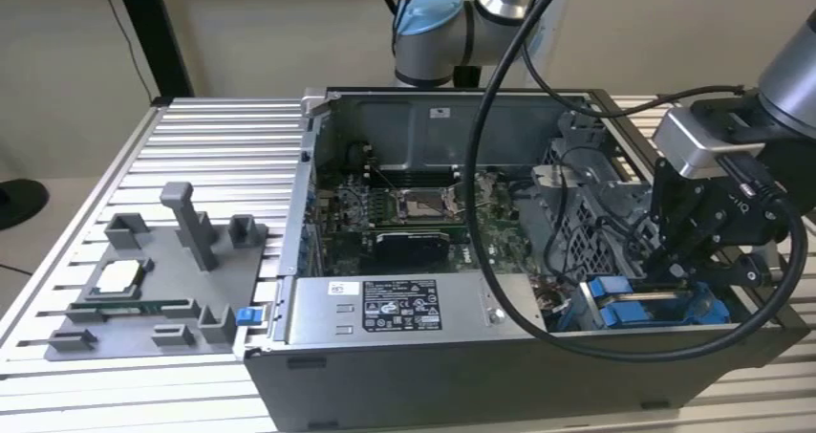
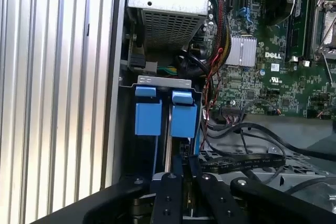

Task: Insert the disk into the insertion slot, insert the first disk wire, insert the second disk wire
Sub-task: 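Insert the second disk wire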

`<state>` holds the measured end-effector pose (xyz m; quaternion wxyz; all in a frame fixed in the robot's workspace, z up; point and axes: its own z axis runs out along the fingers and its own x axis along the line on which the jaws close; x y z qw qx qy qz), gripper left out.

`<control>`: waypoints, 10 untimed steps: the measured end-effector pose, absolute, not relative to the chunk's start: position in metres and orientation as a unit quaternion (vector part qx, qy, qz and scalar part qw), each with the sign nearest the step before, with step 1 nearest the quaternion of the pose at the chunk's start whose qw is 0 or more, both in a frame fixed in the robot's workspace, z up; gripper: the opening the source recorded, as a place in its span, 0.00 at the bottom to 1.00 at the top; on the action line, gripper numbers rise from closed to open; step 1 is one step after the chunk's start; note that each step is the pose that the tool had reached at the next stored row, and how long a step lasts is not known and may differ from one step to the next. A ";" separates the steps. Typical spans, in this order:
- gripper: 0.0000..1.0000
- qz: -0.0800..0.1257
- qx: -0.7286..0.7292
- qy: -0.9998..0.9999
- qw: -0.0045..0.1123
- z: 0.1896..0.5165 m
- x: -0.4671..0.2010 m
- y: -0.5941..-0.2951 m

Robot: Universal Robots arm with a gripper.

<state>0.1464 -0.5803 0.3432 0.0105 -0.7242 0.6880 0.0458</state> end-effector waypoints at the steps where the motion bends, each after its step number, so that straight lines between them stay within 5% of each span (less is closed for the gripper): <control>1: 0.00 0.046 -0.724 0.688 0.011 0.343 0.146 -0.580; 10: 0.00 0.046 -0.723 0.689 0.011 0.342 0.148 -0.580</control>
